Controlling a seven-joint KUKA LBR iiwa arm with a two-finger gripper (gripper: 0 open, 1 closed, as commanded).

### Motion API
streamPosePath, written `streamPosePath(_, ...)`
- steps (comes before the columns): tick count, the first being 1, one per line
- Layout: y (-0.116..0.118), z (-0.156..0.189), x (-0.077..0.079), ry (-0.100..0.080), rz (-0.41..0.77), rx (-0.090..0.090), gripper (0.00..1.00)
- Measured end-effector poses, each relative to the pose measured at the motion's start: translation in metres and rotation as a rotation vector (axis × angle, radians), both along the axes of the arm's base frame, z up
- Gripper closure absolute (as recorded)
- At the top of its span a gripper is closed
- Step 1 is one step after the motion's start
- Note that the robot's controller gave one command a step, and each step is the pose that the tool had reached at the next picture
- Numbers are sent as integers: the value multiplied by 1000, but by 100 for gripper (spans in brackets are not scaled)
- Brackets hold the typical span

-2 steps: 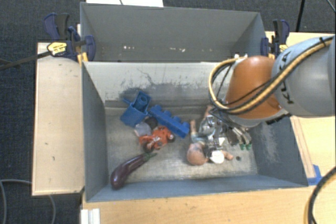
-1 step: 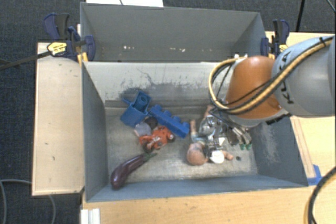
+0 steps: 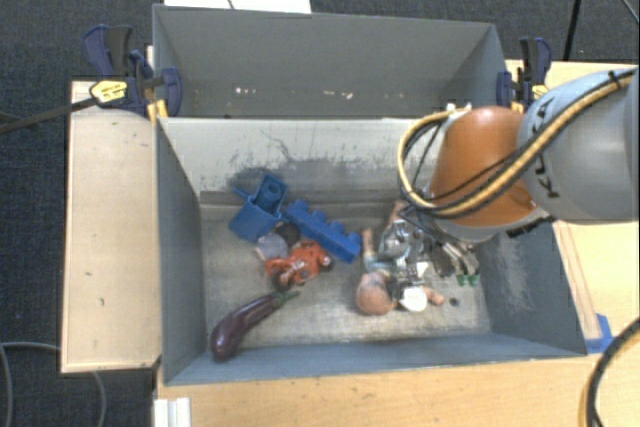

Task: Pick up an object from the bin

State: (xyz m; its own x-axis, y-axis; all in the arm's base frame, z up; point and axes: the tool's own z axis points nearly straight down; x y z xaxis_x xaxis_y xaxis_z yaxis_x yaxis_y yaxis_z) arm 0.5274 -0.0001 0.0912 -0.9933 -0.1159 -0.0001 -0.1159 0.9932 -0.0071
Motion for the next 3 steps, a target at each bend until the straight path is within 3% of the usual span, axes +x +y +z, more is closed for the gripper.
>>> streamPosePath(3, 0, 0, 0, 0, 0, 0, 100)
